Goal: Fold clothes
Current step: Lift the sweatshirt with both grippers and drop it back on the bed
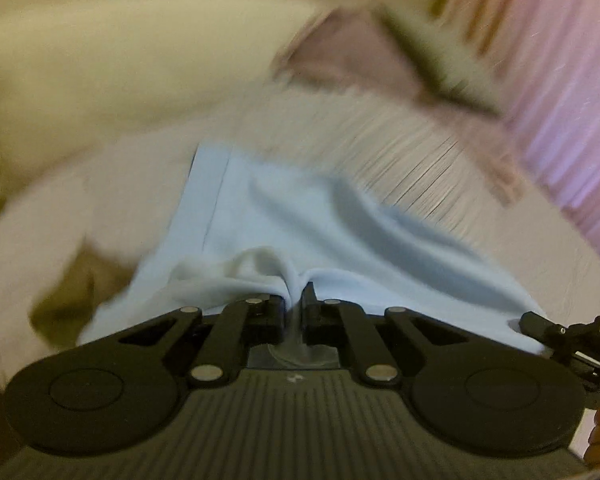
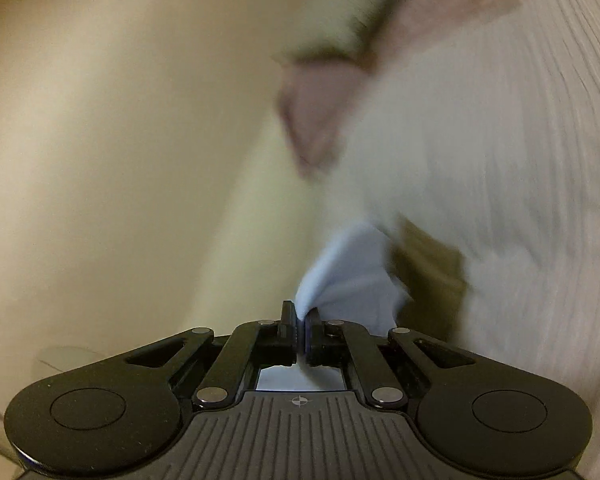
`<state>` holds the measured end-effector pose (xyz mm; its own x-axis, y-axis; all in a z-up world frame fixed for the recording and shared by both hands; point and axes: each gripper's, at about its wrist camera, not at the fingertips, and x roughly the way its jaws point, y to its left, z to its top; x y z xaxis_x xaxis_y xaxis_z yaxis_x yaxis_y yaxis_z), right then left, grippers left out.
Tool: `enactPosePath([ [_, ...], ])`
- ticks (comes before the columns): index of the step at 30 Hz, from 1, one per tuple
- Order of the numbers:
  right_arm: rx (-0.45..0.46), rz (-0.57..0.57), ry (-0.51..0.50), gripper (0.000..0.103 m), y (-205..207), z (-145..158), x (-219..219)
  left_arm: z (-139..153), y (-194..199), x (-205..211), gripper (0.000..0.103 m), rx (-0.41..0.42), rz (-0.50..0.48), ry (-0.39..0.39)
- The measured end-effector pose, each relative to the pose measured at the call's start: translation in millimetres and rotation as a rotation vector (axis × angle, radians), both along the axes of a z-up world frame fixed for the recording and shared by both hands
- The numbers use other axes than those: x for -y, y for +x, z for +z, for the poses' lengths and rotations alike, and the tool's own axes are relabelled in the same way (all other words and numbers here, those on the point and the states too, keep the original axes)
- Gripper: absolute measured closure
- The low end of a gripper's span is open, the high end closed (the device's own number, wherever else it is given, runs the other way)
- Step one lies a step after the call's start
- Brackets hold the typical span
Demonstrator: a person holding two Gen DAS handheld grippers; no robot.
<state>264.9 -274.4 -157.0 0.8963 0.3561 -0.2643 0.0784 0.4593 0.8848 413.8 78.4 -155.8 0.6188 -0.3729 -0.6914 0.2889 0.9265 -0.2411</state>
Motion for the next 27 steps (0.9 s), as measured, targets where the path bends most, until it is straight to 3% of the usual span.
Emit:
enactPosePath([
  [3,0.17,-0.065,-0.031,0.101,-43.4,57.3,10.9,63.2,-20.9,6.7,0.098,0.154,-0.073,-0.011],
  [6,0.327,-0.149,-0.075,0.101,-104.8,113.5,23.2,131.1,-48.9,16.9,0.098,0.292,-0.167,-0.077],
  [11,0.487,-0.307,-0.216,0.101,-241.8,184.5,39.8,214.3,-131.4,44.7,0.098,0.428,-0.36,-0.22],
  [15,0.471,-0.448,-0.333,0.101,-349.2,221.0,47.0,241.1,-211.3,77.4,0.098,0.448,-0.503,-0.321],
  [20,0.412,-0.576,-0.49,0.101,-456.3,245.1,36.3,241.2,-288.1,141.4,0.098,0.369,-0.65,-0.416],
  [22,0.344,-0.614,-0.529,0.101,-485.8,246.1,34.8,238.1,-315.6,165.0,0.098,0.337,-0.69,-0.423],
  [23,0.268,-0.615,-0.543,0.101,-491.1,242.0,36.0,235.0,-324.4,178.7,0.098,0.313,-0.708,-0.423],
  [25,0.052,-0.561,-0.588,0.061,-492.2,222.8,43.1,224.5,-340.3,209.0,0.095,0.247,-0.728,-0.369],
  [26,-0.045,-0.55,-0.6,0.009,-492.2,207.1,44.6,218.0,-347.8,224.9,0.091,0.21,-0.733,-0.325],
  [27,-0.143,-0.538,-0.611,0.0,-492.2,191.4,46.2,211.6,-355.3,240.9,0.089,0.172,-0.738,-0.28],
])
